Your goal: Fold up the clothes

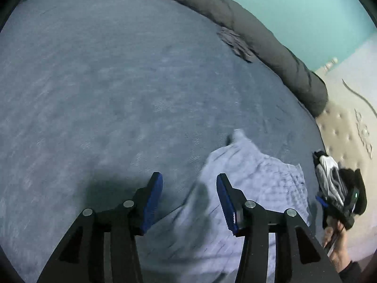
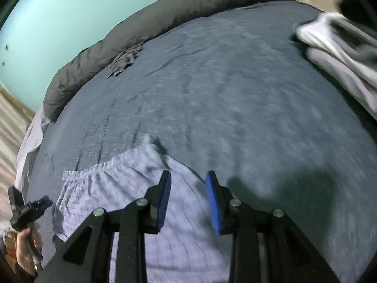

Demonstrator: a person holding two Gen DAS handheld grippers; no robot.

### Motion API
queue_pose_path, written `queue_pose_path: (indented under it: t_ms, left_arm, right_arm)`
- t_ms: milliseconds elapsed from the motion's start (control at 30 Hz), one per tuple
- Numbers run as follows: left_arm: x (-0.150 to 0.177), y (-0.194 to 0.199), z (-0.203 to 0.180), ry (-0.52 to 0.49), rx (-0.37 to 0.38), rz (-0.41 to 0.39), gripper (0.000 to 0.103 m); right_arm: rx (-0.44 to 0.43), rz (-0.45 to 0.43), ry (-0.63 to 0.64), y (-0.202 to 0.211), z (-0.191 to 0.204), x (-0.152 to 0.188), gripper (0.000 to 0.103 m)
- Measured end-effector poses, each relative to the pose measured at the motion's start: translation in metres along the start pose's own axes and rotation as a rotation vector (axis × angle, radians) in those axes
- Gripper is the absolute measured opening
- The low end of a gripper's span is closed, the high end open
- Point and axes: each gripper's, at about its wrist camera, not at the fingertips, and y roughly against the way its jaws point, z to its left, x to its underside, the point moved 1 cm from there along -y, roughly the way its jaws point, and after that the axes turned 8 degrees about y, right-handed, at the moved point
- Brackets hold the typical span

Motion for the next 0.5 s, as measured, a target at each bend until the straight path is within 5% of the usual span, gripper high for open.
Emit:
queue_pose_path:
  t_ms: [500]
  left_arm:
    - [-0.033,-0.075,-0.043,-0.065,0.045,0.076,0.050]
  right_arm:
    - [-0.038,0.076,0.161,-0.071,0.043,-0.036,0.035]
